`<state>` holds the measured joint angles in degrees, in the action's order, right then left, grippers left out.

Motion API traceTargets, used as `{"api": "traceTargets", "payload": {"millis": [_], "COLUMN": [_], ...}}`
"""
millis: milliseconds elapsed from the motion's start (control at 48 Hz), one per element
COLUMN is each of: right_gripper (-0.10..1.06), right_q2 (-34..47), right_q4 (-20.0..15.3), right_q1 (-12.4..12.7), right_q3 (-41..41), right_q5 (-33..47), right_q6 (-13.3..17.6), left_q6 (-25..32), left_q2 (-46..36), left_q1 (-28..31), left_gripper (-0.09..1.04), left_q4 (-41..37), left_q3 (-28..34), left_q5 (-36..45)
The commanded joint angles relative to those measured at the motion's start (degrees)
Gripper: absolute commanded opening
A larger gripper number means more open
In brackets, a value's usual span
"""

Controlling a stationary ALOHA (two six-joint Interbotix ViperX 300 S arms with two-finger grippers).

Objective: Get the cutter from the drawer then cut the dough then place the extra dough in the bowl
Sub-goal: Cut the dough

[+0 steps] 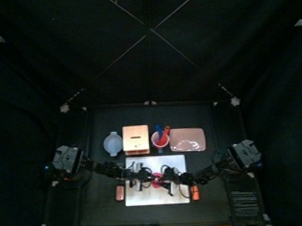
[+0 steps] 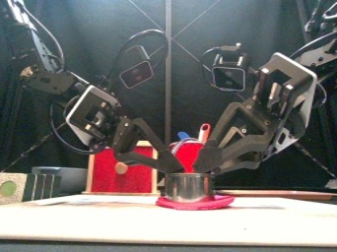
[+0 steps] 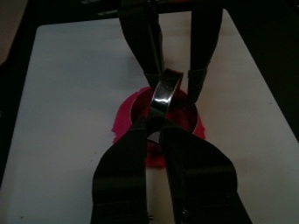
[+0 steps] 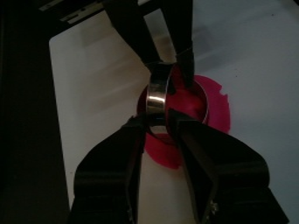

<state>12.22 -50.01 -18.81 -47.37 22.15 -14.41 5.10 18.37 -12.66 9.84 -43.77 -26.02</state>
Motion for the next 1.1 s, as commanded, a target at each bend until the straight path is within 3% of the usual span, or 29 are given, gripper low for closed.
{"api": "traceTargets", "payload": {"millis": [21,208,1104], "right_gripper": [0.74,0.75,0.75], "right_q2": [0.44,-0.62,-7.21], "right_q4": [-0.35,1.05,6.59], "right_q1": [0.97,1.41,2.46], "right_q3": [-0.7,-0.7,1.14], "right_q5": [-2.64,-2.55,-2.55], "right_q6": [0.44,0.53,0.44], "left_q6": [-0.26,-0.26,5.36], "left_q2": [1.05,0.79,-8.17], "left_q1": [-1.23,-1.23,-0.79], "left_gripper": [0.67,0.8,0.8], "left_q4": [0.09,0.0,0.79], "left_q3": [-0.97,-0.62,-0.09], "left_q5": [3.08,2.46,-3.25]}}
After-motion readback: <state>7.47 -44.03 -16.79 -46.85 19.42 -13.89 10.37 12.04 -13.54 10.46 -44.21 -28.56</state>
